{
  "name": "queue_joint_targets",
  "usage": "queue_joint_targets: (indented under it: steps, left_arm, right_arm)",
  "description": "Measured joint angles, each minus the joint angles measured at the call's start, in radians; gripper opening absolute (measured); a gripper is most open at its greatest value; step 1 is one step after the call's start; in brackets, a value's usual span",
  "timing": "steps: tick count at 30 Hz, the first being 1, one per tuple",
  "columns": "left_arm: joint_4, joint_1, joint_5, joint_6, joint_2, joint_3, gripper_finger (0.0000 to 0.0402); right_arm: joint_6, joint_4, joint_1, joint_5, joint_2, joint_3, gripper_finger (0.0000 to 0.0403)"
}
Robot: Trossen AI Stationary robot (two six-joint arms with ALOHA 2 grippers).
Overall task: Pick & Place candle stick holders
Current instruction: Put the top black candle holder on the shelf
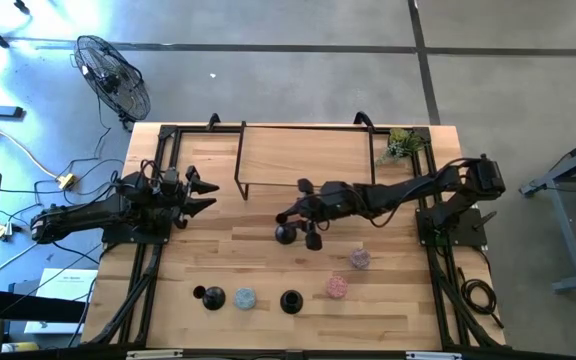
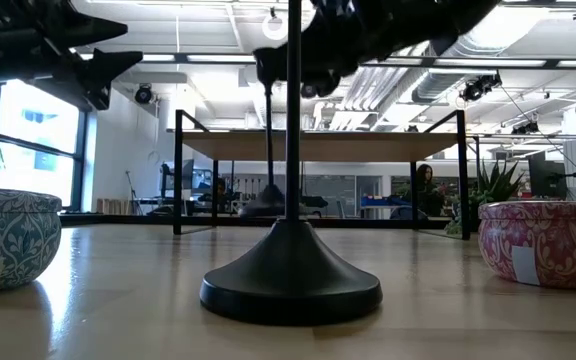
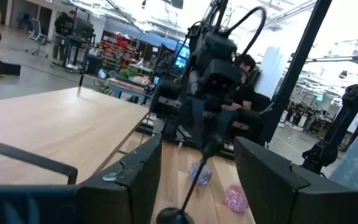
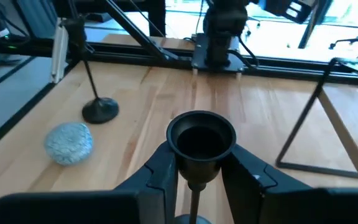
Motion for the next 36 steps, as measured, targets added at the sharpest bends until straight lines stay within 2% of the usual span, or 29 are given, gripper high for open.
queue_joint_targets:
  steps: [5,9,14,16,19,26,32,36]
  left_arm:
    - [-0.025,0.0,-0.001,0.0,0.0,0.0,0.0198]
    - [-0.041,0.0,-0.003,0.0,0.0,0.0,0.0198]
    - [-0.046,0.0,0.005,-0.003,0.0,0.0,0.0198]
    - [-0.056,0.0,0.007,-0.004,0.0,0.0,0.0198]
    - [-0.068,0.0,0.009,-0.026,0.0,0.0,0.0198]
    - [-0.093,0.0,0.037,-0.036,0.0,0.0,0.0198]
    - [-0.116,0.0,0.042,-0.054,0.0,0.0,0.0198]
    - [-0.115,0.0,0.051,-0.054,0.0,0.0,0.0198]
  right_arm:
    - [-0.017,-0.165,0.023,0.044,-0.024,0.103,0.009]
    - [-0.051,-0.308,0.049,0.131,-0.041,0.196,0.009]
    - [-0.039,-0.613,0.069,0.419,-0.055,0.359,0.009]
    - [-0.017,-0.728,0.068,0.501,-0.058,0.426,0.009]
    - [0.005,-0.824,0.067,0.545,-0.06,0.526,0.009]
    - [0.0,-0.916,0.067,0.487,-0.061,0.72,0.009]
    - [-0.029,-0.97,0.049,0.592,-0.062,0.841,0.009]
    - [-0.037,-0.982,-0.007,0.587,-0.062,0.895,0.009]
